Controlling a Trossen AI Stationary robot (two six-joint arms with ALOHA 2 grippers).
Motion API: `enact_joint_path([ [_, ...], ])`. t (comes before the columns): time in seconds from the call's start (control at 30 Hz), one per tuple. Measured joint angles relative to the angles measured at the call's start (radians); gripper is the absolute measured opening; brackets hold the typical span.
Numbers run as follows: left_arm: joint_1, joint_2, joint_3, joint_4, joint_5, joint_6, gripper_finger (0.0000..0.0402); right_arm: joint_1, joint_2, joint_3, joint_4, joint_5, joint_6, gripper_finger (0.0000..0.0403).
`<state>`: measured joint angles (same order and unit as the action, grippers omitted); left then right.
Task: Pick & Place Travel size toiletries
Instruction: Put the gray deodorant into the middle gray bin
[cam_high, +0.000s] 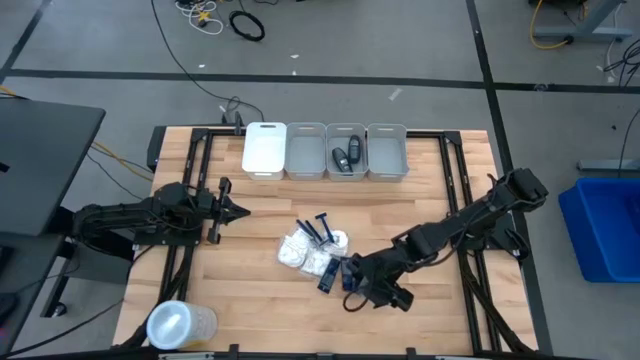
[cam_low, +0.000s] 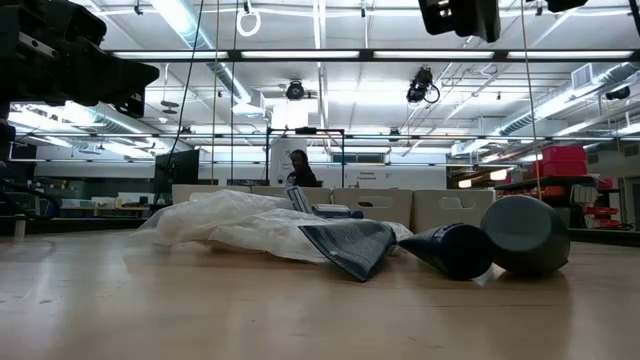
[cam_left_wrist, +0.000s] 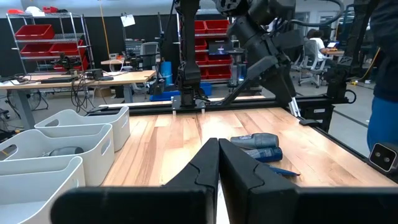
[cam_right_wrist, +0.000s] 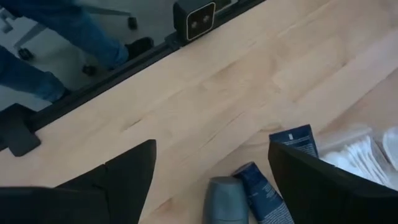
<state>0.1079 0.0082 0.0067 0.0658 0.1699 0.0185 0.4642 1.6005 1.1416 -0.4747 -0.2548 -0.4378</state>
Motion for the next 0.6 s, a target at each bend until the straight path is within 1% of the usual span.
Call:
enact_joint_path([
  [0.17, 0.000, 0.000, 0.000, 0.000, 0.000, 0.000, 0.0016, 0.003, 0.001, 0.000, 0.000, 0.000, -0.001, 0.0307],
  [0.3, 0.000, 0.000, 0.000, 0.000, 0.000, 0.000, 0.0016, -0.016, 0.002, -0.009, 0.010, 0.000, -0.001, 0.0301],
  [0.47, 0.000, 0.000, 0.000, 0.000, 0.000, 0.000, 0.0016, -0.048, 0.003, -0.048, 0.025, 0.000, -0.016, 0.0294],
  [0.6, 0.000, 0.000, 0.000, 0.000, 0.000, 0.000, 0.0016, -0.071, 0.003, -0.107, 0.068, 0.000, -0.024, 0.0291],
])
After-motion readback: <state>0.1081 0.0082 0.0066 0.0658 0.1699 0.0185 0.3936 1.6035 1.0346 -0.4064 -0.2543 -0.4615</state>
